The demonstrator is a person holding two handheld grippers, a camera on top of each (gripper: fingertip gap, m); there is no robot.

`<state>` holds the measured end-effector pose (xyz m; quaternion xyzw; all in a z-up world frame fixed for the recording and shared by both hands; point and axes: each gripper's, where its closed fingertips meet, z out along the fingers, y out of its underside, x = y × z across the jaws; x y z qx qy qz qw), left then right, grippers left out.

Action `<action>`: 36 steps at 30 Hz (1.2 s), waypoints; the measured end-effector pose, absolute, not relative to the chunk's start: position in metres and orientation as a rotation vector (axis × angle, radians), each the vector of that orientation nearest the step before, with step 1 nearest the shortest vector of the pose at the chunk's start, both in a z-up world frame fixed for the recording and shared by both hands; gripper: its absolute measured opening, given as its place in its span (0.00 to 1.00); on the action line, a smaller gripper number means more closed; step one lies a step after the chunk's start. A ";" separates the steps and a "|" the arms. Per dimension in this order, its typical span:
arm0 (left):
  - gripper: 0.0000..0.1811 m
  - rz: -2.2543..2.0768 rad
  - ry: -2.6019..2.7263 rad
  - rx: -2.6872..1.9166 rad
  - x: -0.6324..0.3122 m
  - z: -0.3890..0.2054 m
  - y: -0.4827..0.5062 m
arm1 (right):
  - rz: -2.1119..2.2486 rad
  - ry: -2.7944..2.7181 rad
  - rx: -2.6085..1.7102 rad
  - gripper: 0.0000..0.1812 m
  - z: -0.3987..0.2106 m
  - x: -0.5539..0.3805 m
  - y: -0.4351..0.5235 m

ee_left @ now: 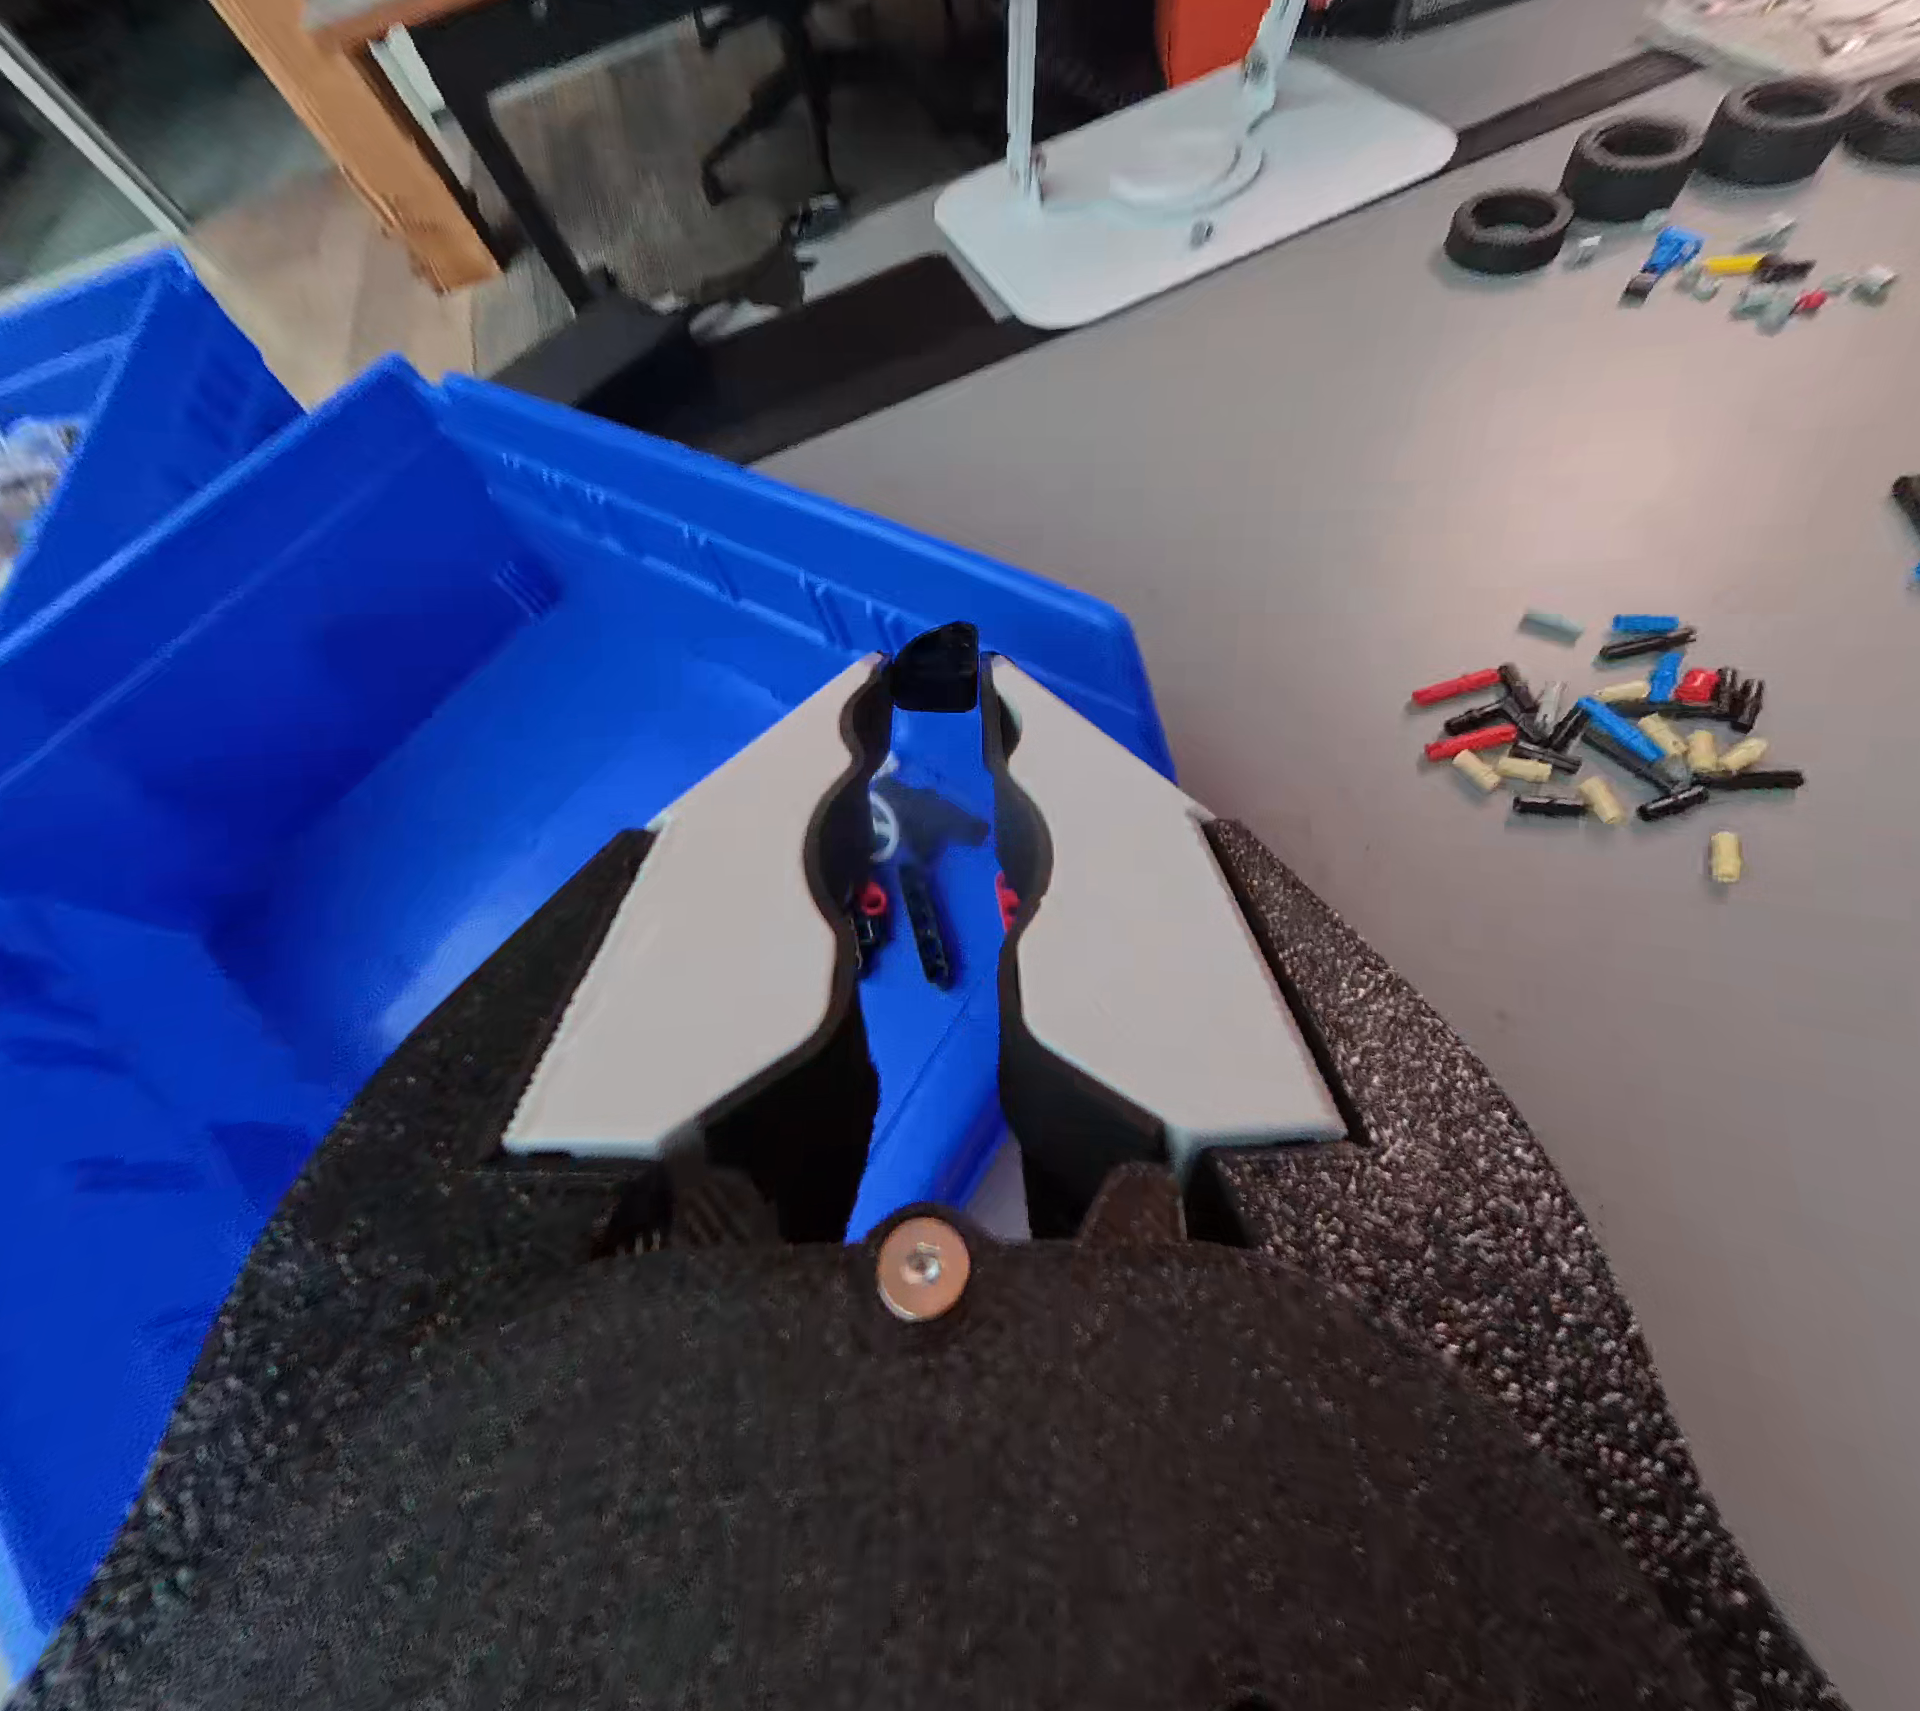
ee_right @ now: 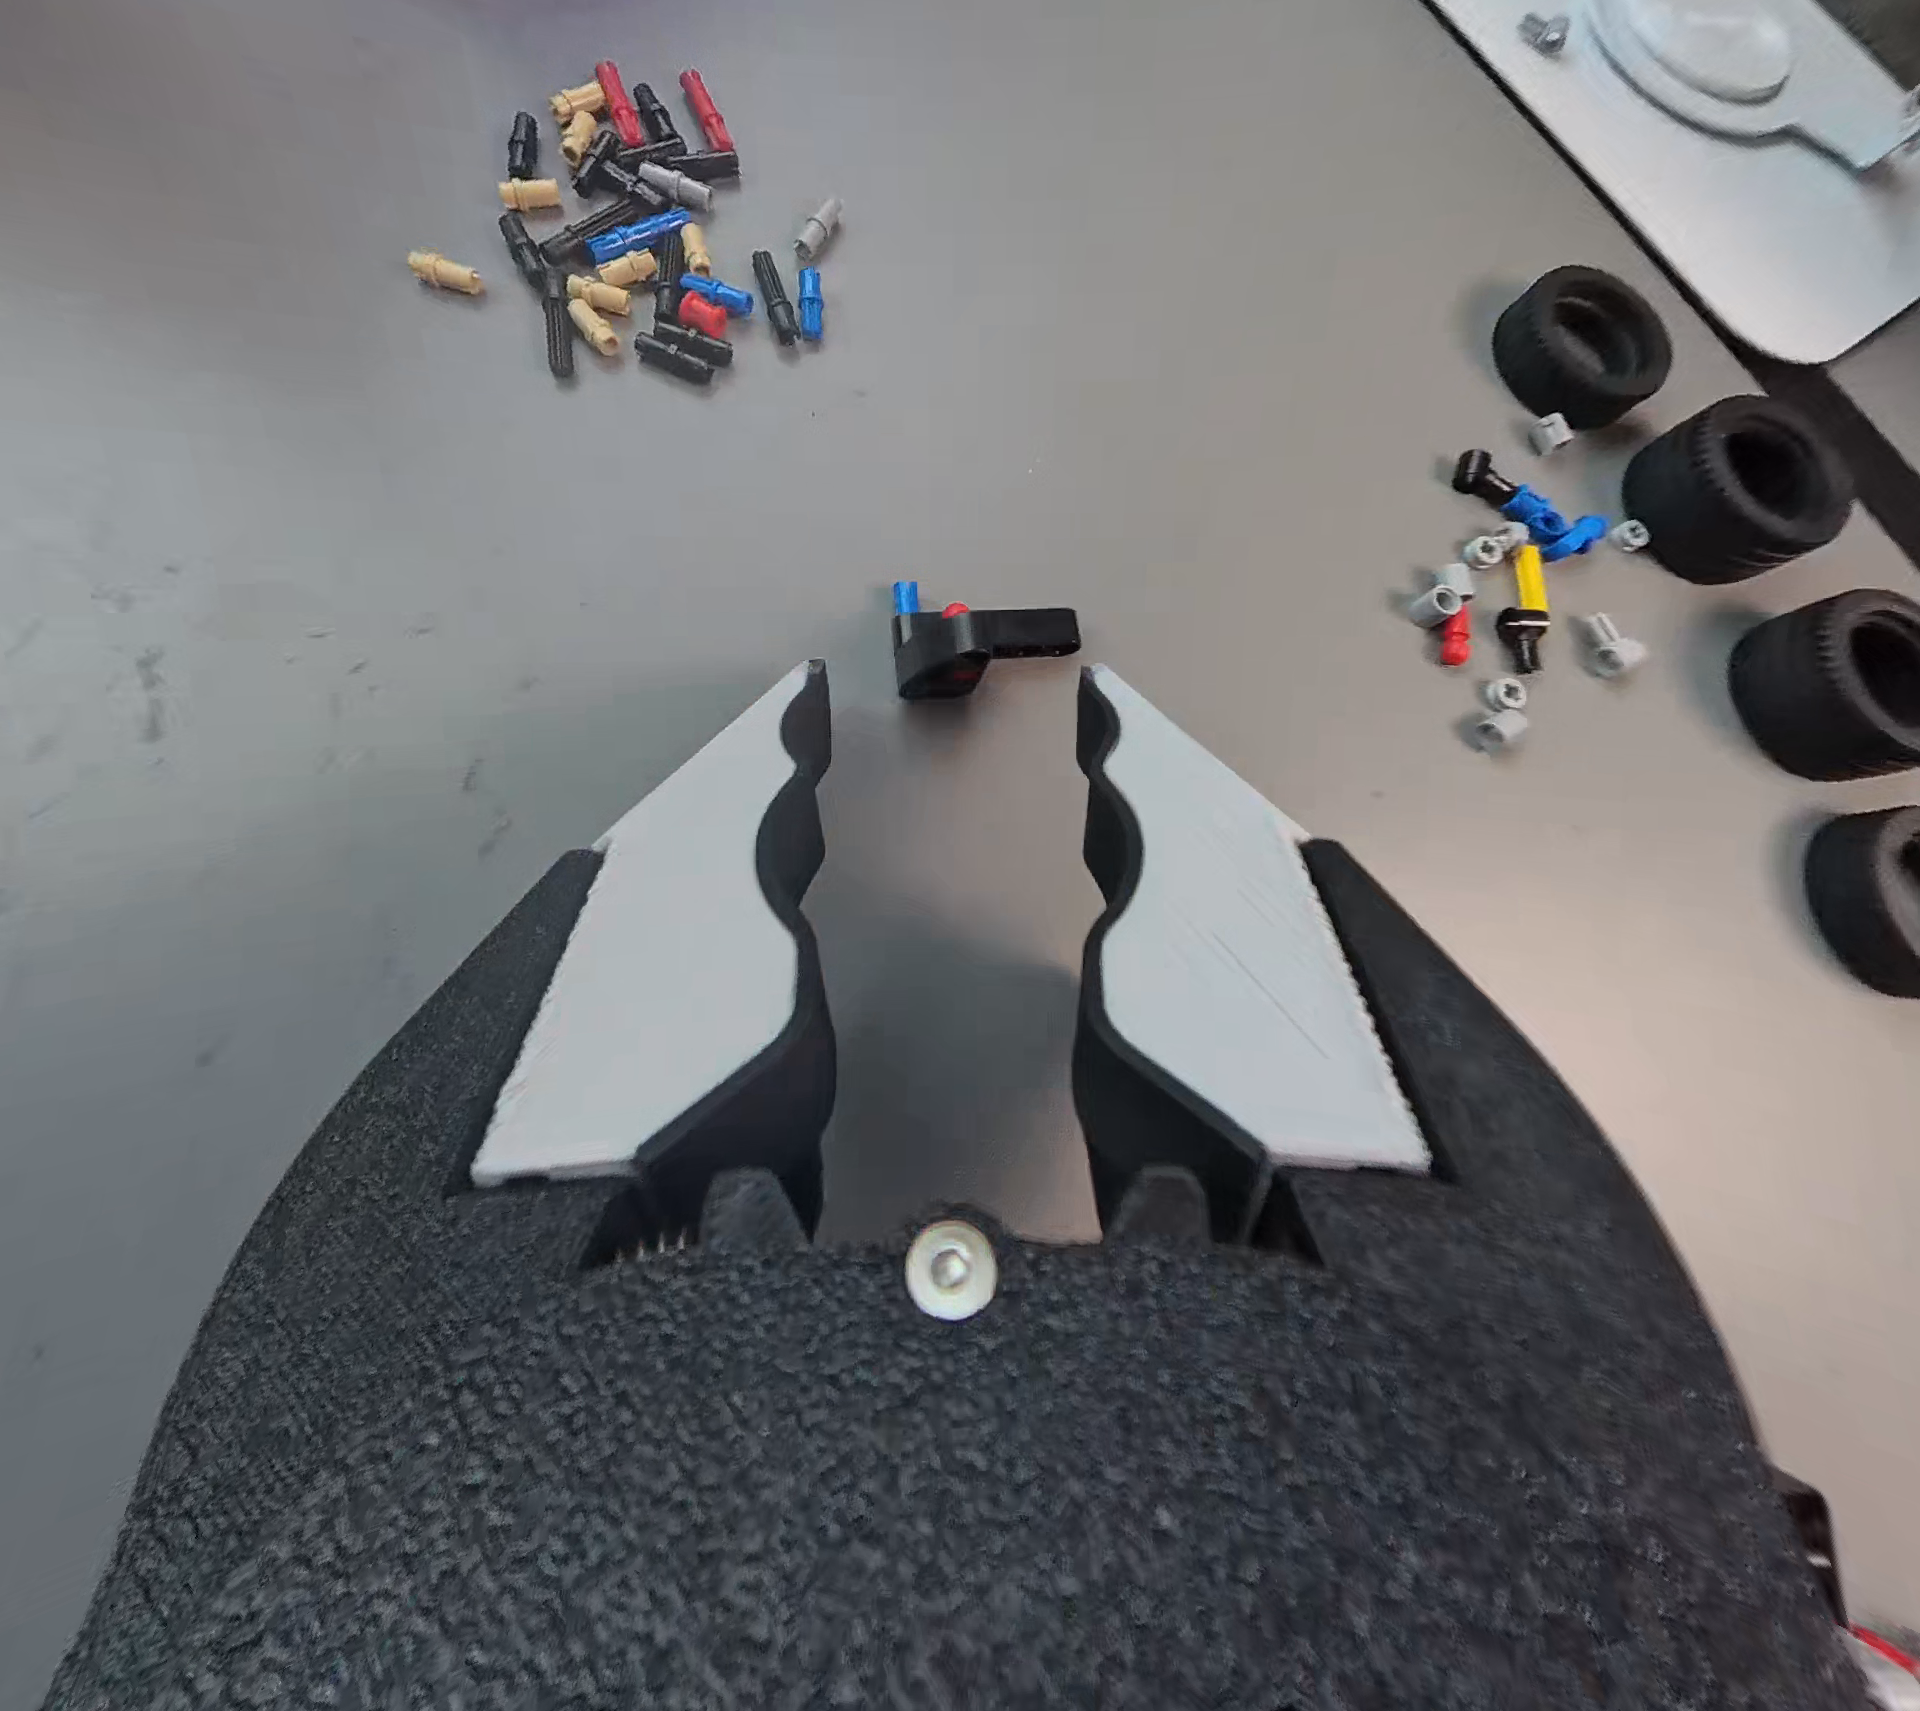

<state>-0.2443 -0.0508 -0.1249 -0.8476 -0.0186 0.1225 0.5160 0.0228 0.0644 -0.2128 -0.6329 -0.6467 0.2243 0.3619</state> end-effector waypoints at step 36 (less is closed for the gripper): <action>0.03 -1.468 0.429 -1.319 0.020 -0.048 -0.093 | 2.561 -1.143 -1.213 0.00 -0.072 0.024 -0.075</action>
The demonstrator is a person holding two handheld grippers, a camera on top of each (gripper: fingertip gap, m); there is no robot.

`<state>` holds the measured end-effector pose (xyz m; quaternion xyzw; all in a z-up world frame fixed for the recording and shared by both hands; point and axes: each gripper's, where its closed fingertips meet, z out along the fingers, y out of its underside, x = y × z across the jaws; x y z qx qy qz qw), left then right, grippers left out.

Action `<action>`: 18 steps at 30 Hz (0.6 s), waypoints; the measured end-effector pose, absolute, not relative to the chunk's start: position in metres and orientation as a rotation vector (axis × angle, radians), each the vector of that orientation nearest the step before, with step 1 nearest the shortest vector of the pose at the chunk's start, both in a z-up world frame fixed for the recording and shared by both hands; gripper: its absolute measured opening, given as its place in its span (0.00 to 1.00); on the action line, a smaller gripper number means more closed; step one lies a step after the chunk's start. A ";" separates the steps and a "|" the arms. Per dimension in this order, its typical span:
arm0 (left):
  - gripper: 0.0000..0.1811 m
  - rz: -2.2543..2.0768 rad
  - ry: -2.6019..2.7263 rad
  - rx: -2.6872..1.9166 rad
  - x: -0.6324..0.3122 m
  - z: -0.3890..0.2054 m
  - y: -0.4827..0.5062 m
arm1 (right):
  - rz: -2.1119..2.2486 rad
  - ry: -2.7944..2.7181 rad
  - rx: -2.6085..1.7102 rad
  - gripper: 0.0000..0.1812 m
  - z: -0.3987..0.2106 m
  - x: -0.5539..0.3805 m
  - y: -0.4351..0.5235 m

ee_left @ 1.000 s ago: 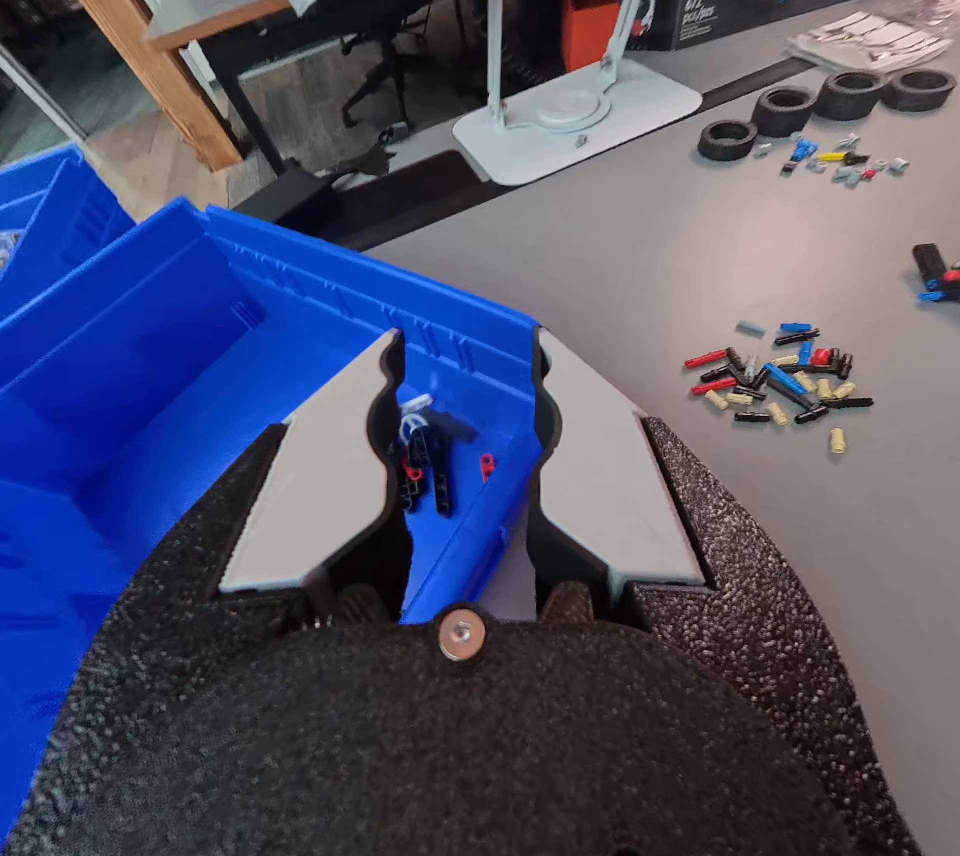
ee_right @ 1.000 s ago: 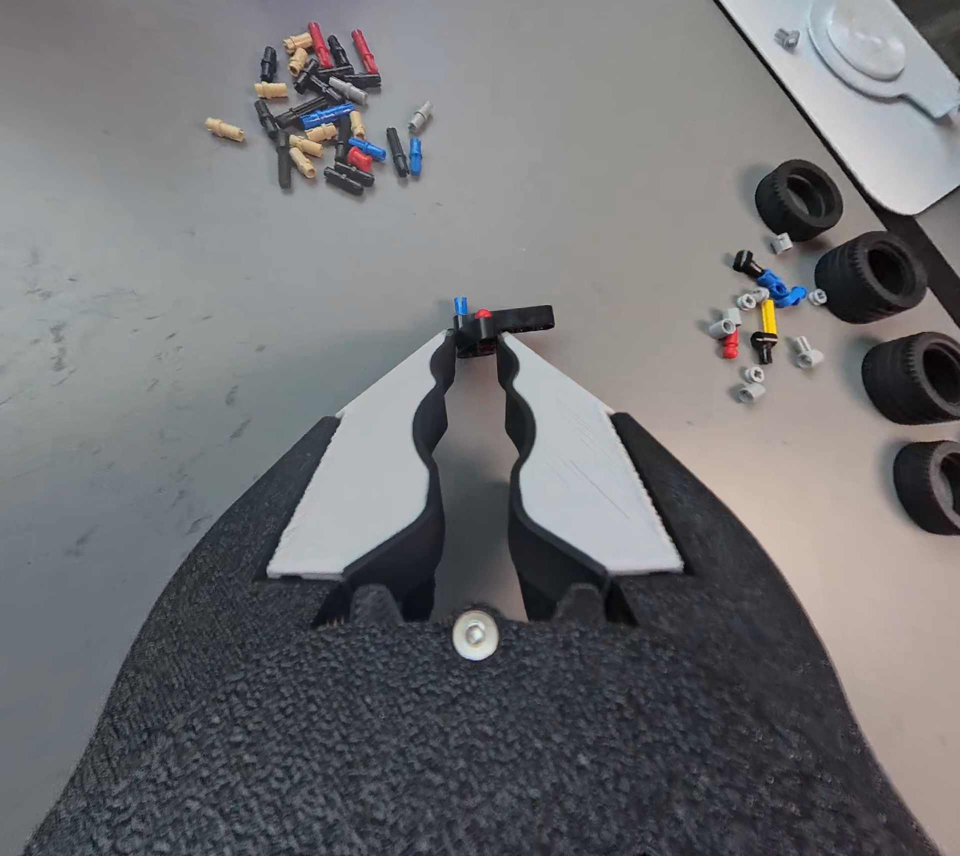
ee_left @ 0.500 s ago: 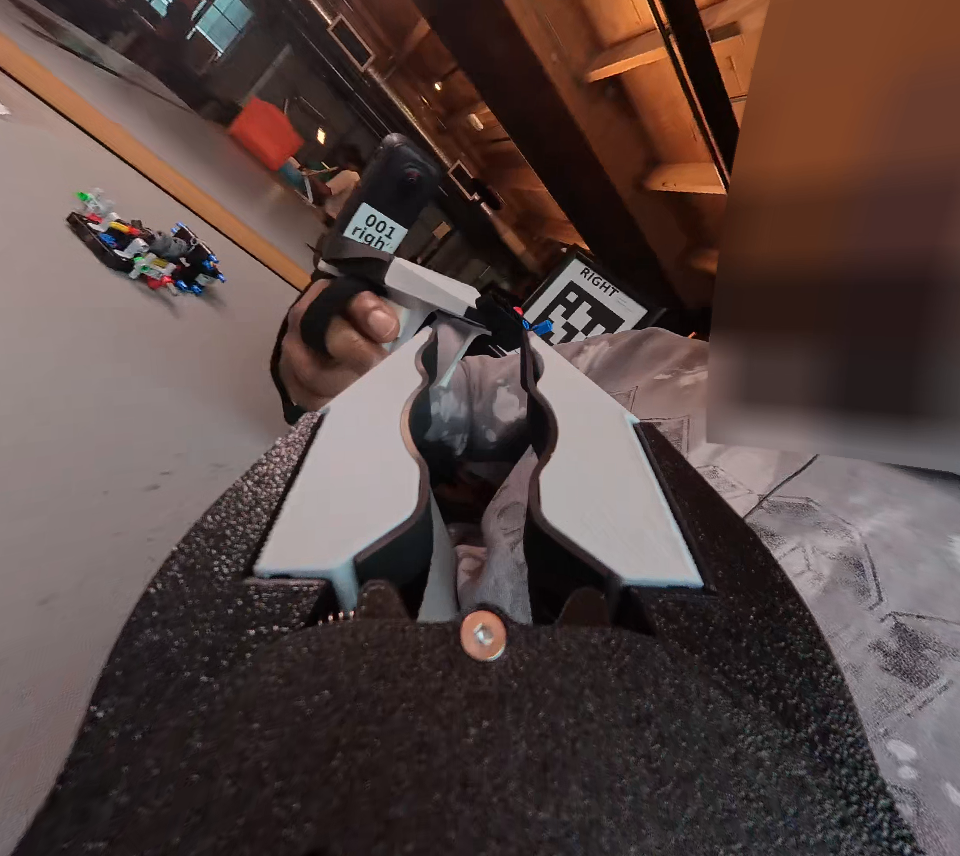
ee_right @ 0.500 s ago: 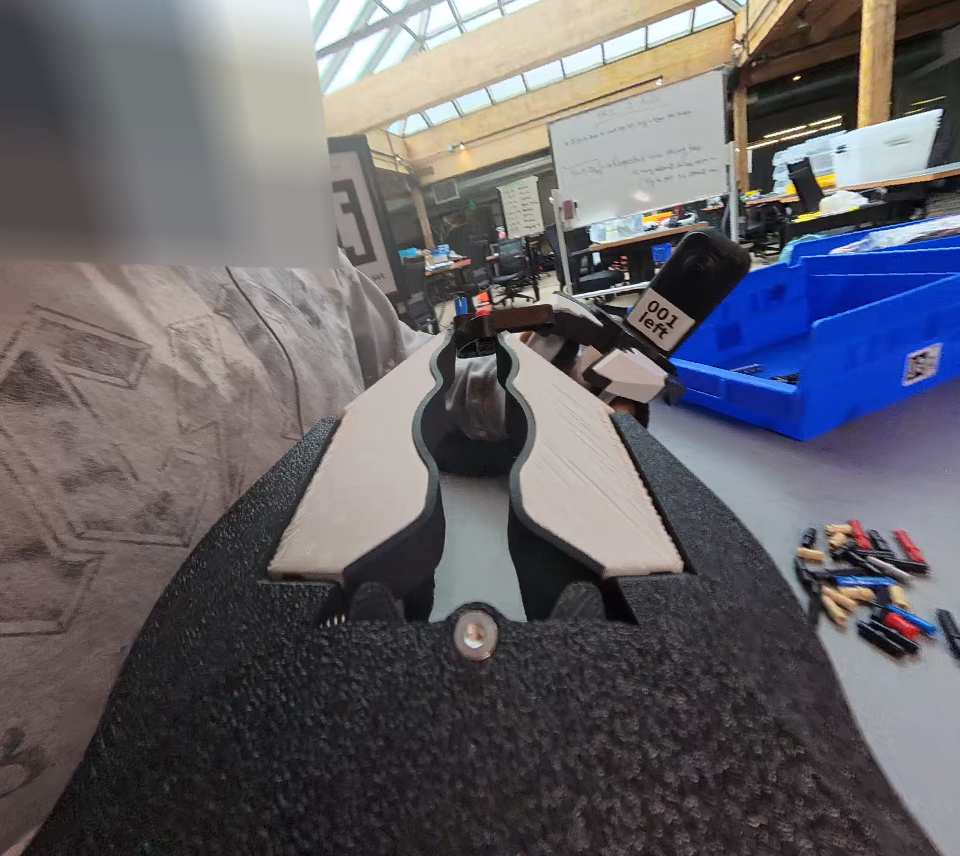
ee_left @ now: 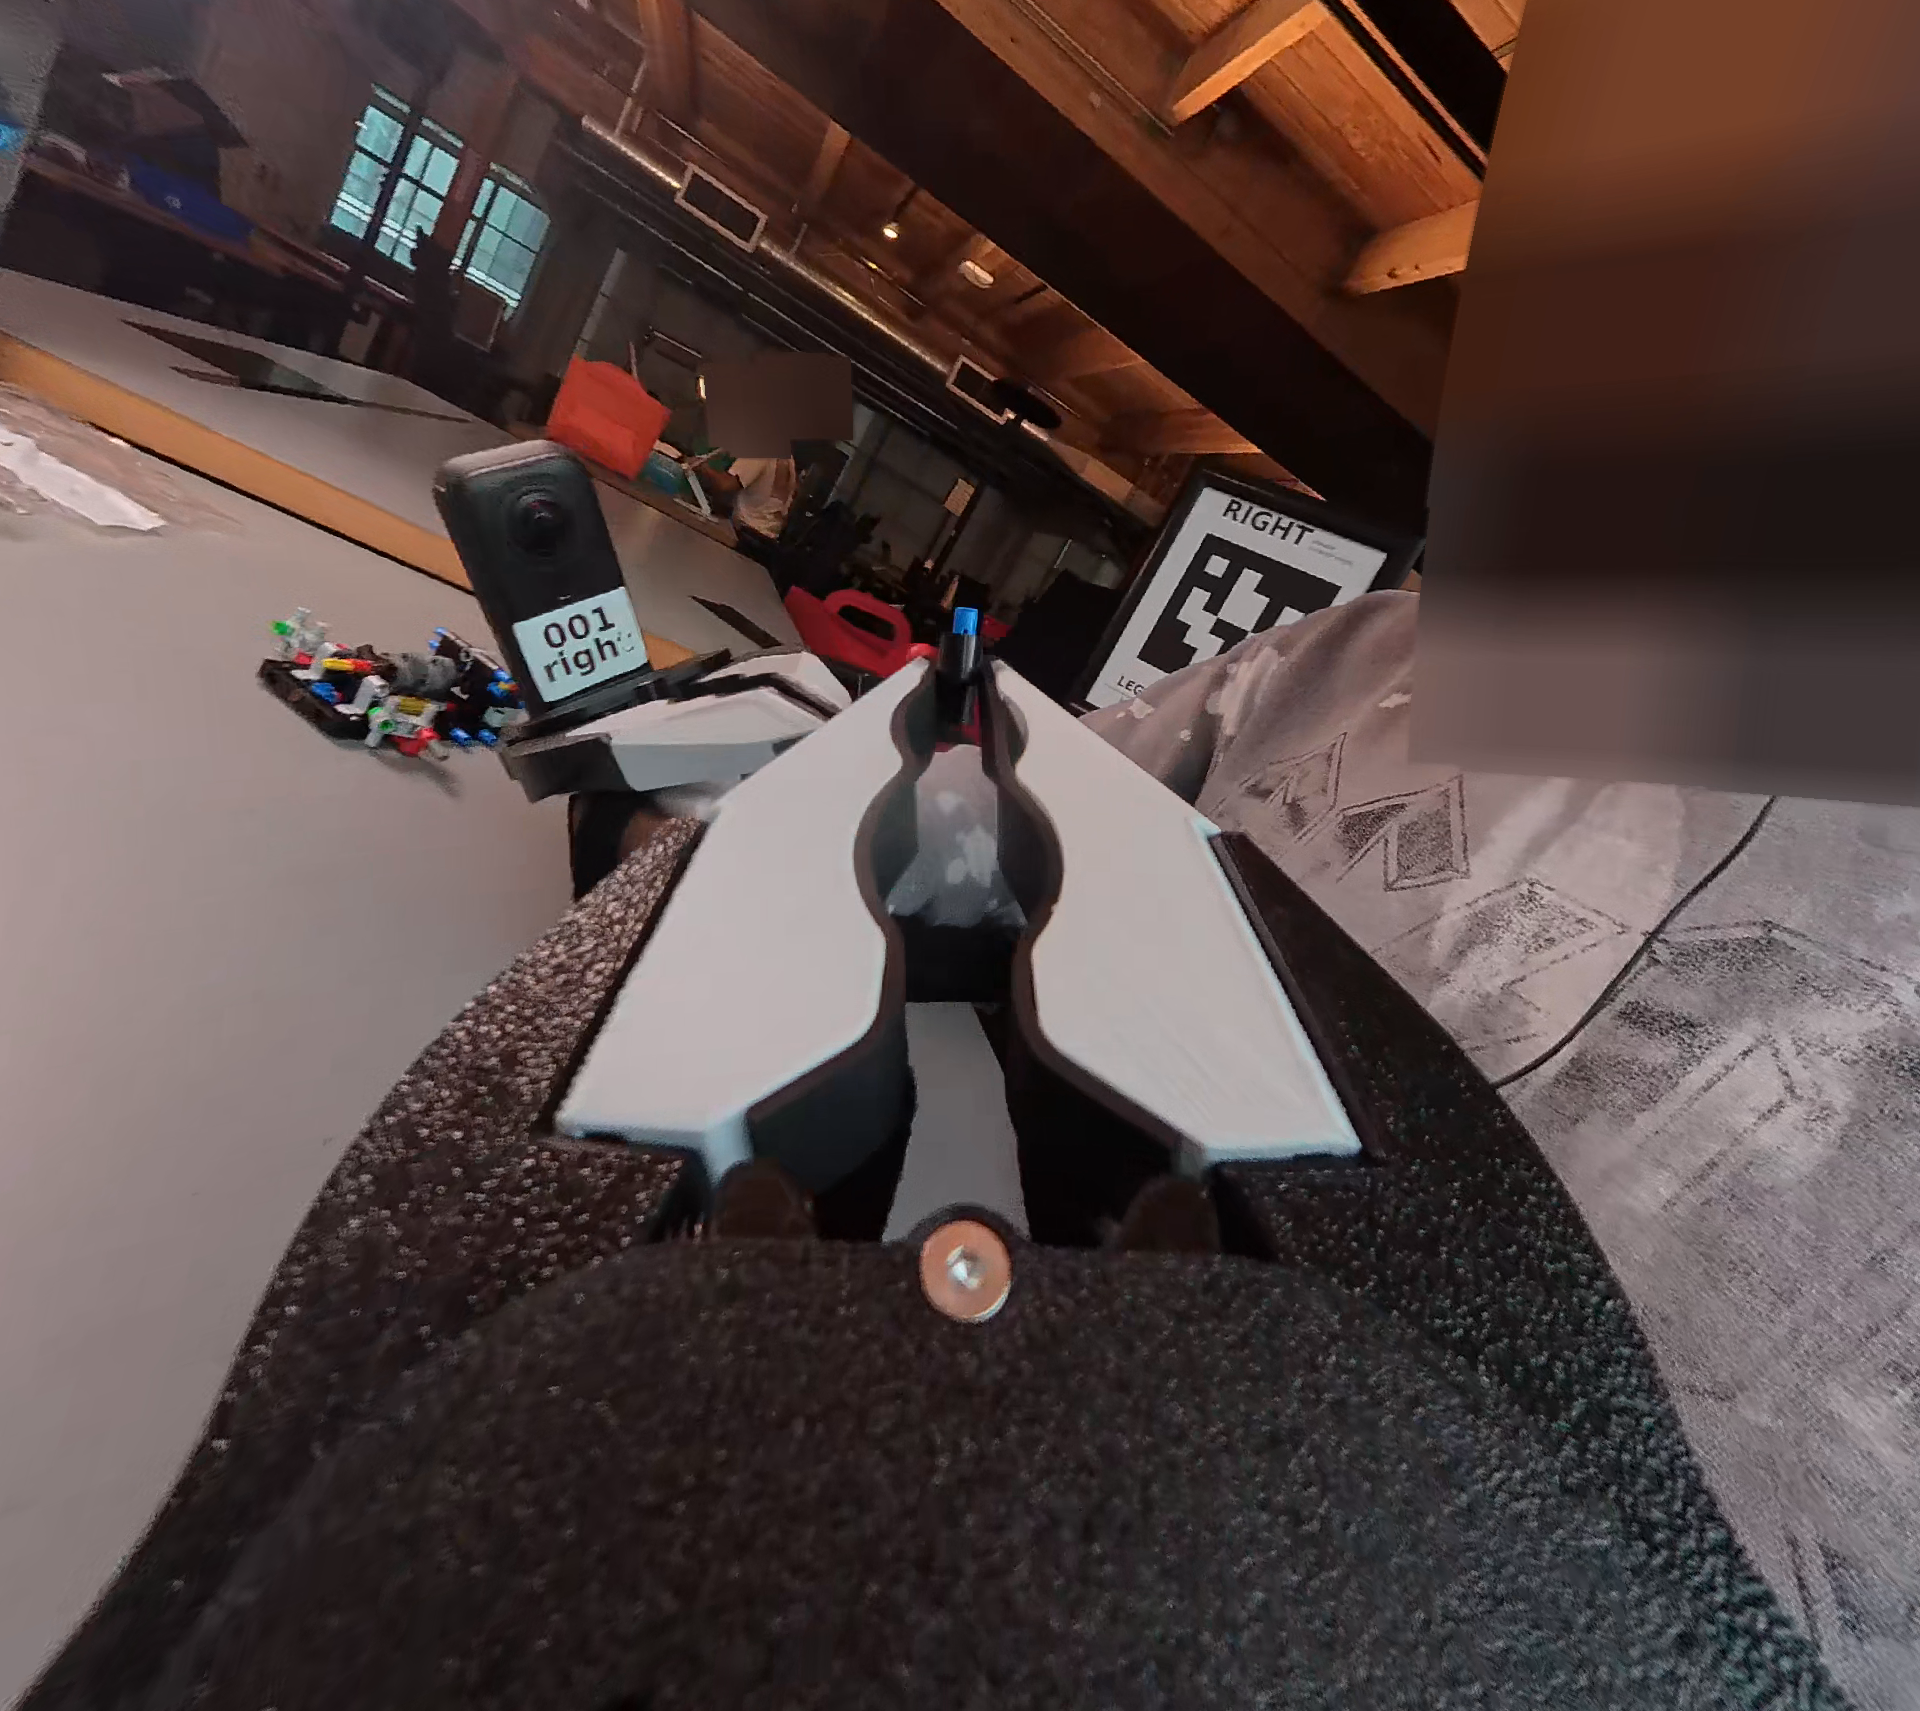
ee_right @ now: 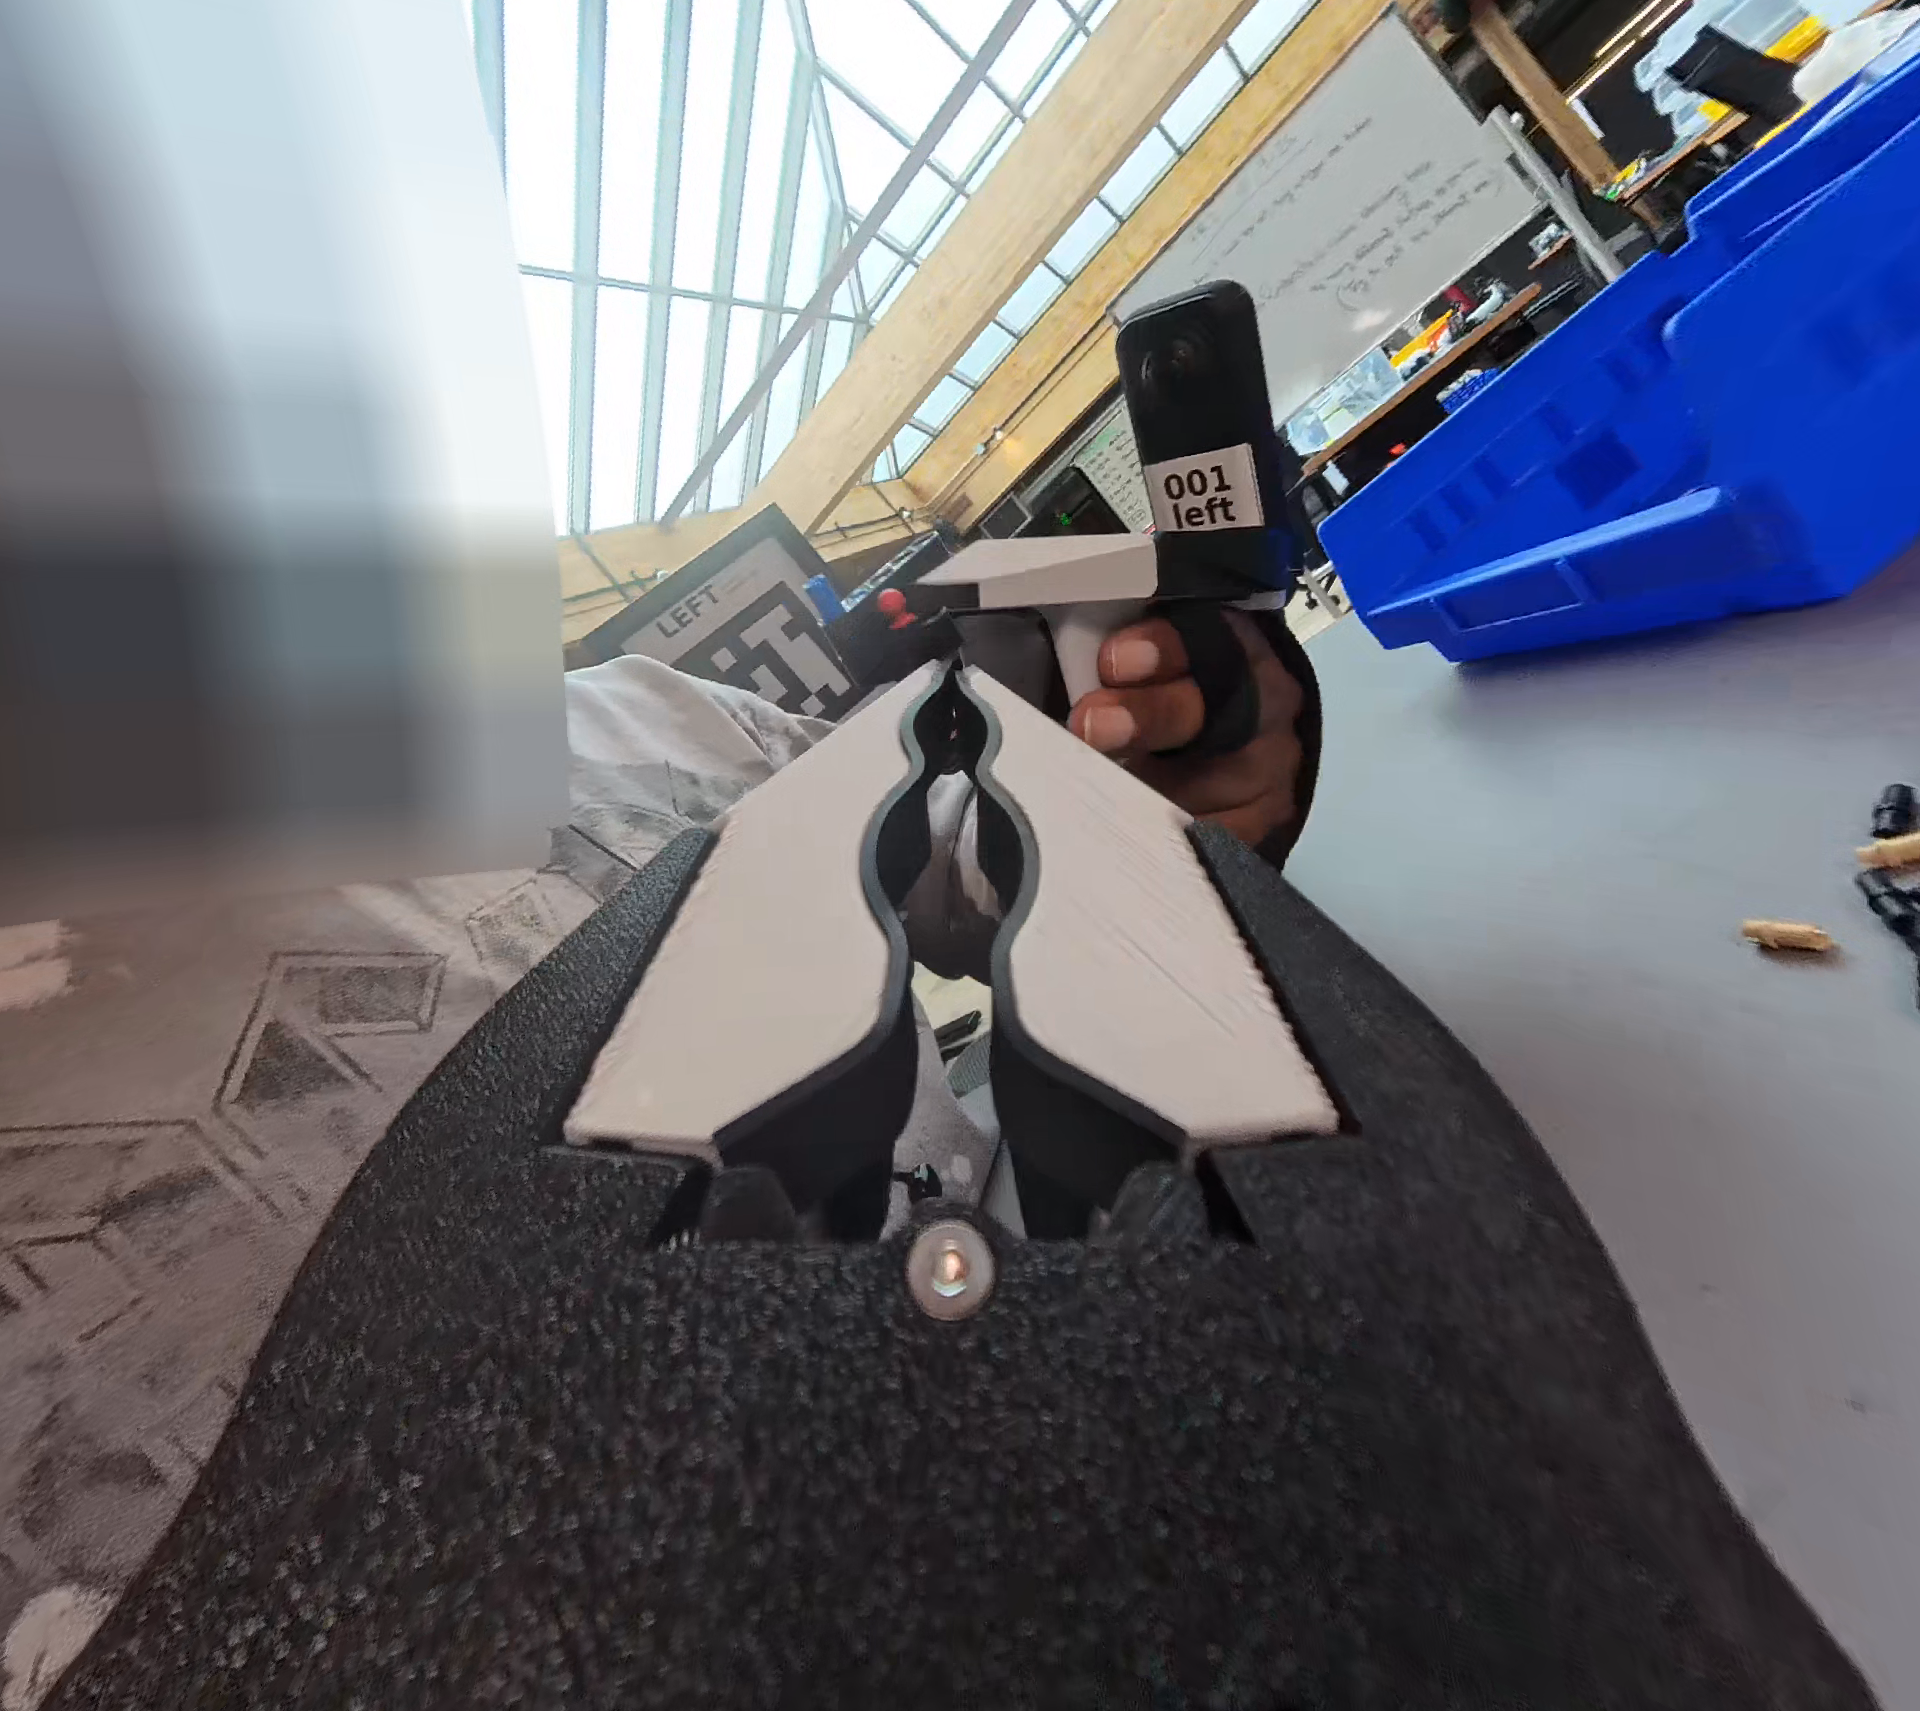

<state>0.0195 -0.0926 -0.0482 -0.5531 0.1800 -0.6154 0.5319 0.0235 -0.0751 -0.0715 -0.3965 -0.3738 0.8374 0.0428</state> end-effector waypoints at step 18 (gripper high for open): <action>0.04 -0.851 0.632 -1.653 0.024 -0.105 -0.070 | 1.867 -1.523 -1.164 0.09 -0.086 0.027 -0.068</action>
